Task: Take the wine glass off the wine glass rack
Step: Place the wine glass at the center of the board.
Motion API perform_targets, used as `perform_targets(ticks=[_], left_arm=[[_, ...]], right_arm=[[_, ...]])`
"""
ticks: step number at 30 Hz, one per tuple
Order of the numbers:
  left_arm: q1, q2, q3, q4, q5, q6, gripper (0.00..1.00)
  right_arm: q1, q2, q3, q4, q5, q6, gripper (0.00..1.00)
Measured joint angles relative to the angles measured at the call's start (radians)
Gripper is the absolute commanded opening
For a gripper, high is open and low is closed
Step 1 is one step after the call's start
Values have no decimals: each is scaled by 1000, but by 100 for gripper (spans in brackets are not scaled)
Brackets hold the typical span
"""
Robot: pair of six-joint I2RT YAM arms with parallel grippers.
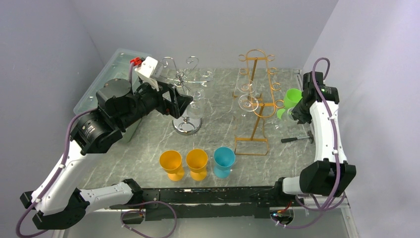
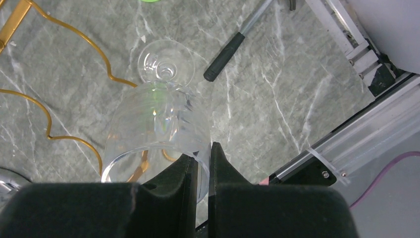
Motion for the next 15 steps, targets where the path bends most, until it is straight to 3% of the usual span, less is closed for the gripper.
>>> perform_targets(ticks=[15], left_arm=[[0, -9, -12, -1, -10, 15, 99]], right_arm=[[-16, 122, -46, 57, -11, -15, 0]])
